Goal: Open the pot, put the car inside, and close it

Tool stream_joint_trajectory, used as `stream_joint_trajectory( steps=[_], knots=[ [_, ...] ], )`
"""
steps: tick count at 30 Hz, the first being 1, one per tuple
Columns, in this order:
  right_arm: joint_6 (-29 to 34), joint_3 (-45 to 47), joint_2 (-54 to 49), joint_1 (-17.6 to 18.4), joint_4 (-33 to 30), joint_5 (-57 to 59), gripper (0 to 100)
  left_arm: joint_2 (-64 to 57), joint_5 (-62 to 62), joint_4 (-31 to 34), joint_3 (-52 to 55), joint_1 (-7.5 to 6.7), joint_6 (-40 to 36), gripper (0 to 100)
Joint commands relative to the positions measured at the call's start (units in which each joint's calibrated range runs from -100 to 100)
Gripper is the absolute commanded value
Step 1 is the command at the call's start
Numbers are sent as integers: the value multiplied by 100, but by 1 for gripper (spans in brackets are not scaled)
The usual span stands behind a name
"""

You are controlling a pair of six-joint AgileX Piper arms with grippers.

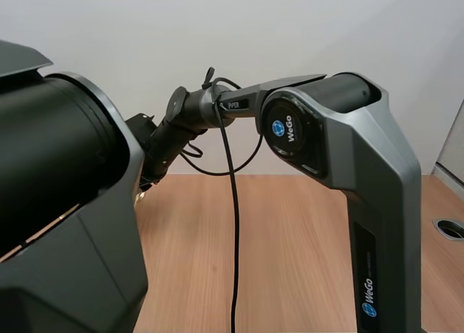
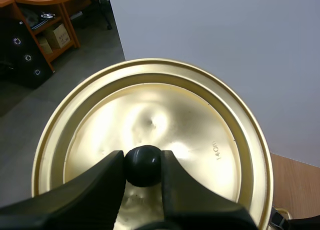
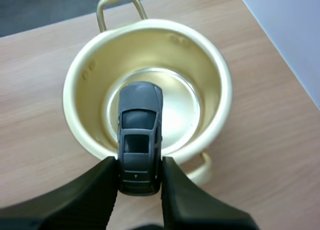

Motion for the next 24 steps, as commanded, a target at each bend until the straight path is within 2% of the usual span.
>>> stream_joint_trajectory(
  steps=[1,9,24],
  knots=[
    [-4,-203,63,78,0,87,0,-14,4,-1,-9,-2,2,6],
    [-4,-712,441,346,-110,129,0,-42,4,-1,-9,-2,-32,6],
    [-4,-1355,1152,362,-362,195,0,-42,4,-29,-9,-2,-32,6]
  ],
)
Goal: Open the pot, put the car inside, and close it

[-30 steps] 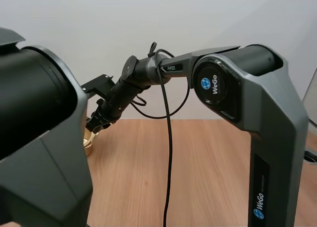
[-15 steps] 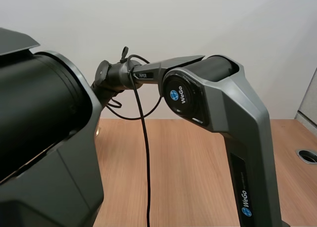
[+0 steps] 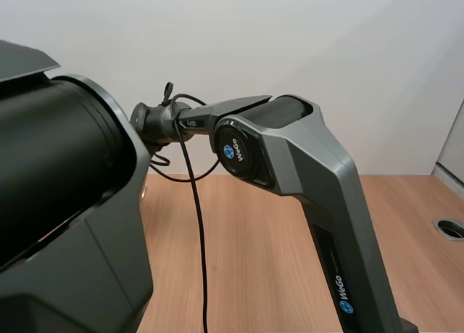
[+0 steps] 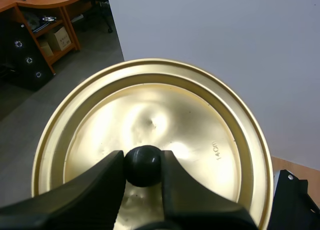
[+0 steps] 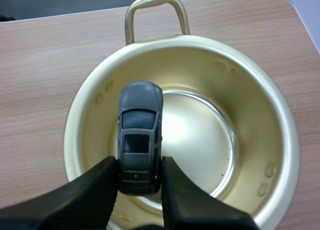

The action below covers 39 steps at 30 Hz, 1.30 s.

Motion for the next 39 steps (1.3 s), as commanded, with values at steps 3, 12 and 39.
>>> stream_joint_trajectory(
  steps=[3,12,39],
  knots=[
    [-4,-215,69,0,-30,-4,0,-4,4,-4,-9,-2,18,6],
    [288,-504,69,0,-132,-163,0,-4,4,-4,-9,-2,29,6],
    [427,-588,-164,-15,-503,-692,100,-4,4,-4,-9,-2,28,6]
  ],
)
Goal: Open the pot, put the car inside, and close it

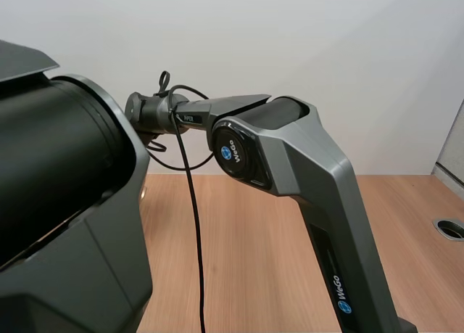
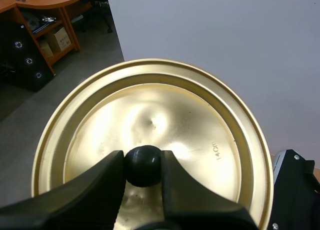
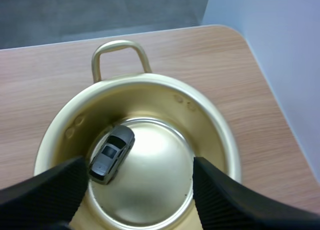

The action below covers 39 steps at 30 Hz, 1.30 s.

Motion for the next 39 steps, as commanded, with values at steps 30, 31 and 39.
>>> stream_joint_trajectory(
  steps=[30,31,39],
  knots=[
    [1299,-759,-2364,-2783,1255,3068,100,2065,4,-213,315,-734,583,6],
    [1299,-759,-2433,-2783,1255,3122,100,2065,4,-93,315,-880,507,6],
    [1452,-759,-2854,-2783,1034,3526,100,2065,4,634,330,-1580,33,6]
  ],
)
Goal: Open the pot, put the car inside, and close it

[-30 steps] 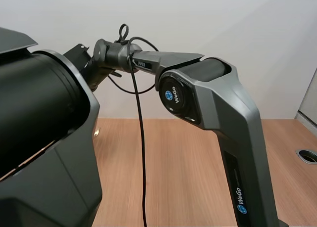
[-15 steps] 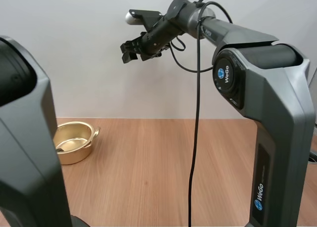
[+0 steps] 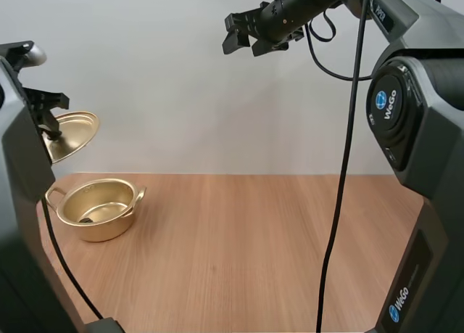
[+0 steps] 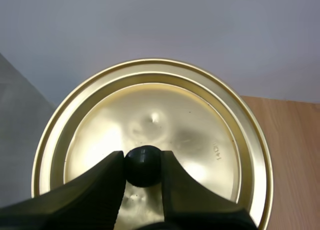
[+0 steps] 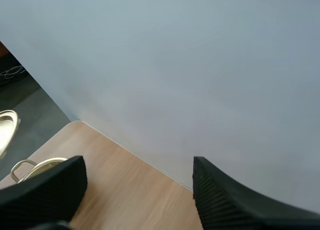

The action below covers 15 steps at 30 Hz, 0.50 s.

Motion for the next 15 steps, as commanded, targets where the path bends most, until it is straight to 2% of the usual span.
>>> stream_joint_trajectory(
  steps=[1,12,15],
  knots=[
    [8,2,-47,1,-71,84,100,0,1,182,65,-152,-92,6],
    [8,2,-119,1,-93,117,100,0,-430,305,1051,-158,214,6],
    [8,2,-119,1,-107,117,100,0,-430,154,1310,-158,294,6]
  ],
)
